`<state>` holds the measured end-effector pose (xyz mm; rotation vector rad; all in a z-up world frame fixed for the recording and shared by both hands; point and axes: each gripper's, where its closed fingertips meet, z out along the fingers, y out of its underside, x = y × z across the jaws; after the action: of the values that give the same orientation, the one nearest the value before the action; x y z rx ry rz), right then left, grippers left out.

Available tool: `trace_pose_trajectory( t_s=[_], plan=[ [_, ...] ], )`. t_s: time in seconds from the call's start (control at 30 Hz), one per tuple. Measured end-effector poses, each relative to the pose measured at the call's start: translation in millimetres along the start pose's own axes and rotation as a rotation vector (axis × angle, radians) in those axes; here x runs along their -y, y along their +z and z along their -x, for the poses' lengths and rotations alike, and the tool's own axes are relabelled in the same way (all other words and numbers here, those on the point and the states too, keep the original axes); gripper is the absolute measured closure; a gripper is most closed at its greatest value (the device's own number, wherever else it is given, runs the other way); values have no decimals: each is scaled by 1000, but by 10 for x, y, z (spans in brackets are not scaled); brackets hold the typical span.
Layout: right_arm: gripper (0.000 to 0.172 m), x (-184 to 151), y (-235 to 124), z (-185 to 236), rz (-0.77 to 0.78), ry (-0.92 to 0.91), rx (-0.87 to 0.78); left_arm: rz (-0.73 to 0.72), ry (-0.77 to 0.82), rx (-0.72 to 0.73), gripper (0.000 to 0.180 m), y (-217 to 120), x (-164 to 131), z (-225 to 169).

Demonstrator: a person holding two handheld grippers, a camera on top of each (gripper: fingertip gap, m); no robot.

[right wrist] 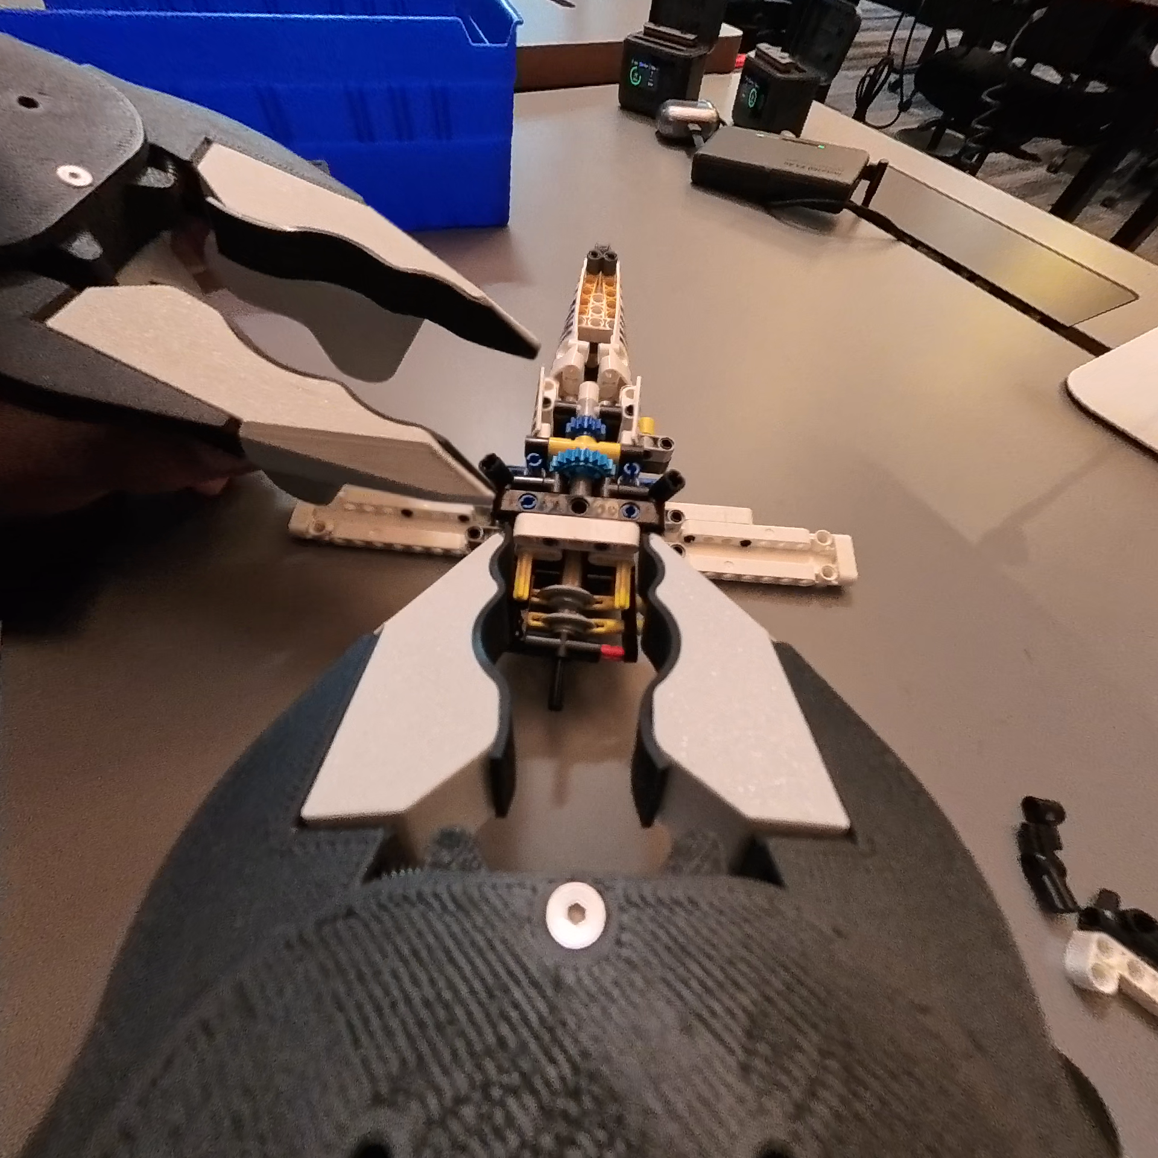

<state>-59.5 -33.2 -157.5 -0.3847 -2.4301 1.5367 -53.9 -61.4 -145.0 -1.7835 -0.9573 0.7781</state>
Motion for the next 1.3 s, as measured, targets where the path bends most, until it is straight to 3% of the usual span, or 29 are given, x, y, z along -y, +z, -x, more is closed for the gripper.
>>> trace_pose_trajectory(
  t_s=[0.3,0.53,0.63,0.83,0.93,1.07,1.3],
  plan=[
    [136,-14,-145,-65,-31,-88,-84,-18,-7,-2,128,-21,18,7],
    [139,29,-290,-229,-103,55,-67,-13,27,19,130,-16,12,-5],
    [150,38,-327,-244,-122,103,-34,-7,39,27,130,-9,6,-9],
    [152,-90,-202,-194,-9,60,-36,-41,63,21,128,-15,59,-64],
    [154,-138,-159,-184,30,49,-38,-87,-37,-42,126,-14,155,-178],
    [160,-180,-124,-170,63,54,-24,51,-92,-54,118,119,48,-195],
    [164,-174,-94,-164,71,0,-55,98,0,47,115,234,21,-105]
  ],
)
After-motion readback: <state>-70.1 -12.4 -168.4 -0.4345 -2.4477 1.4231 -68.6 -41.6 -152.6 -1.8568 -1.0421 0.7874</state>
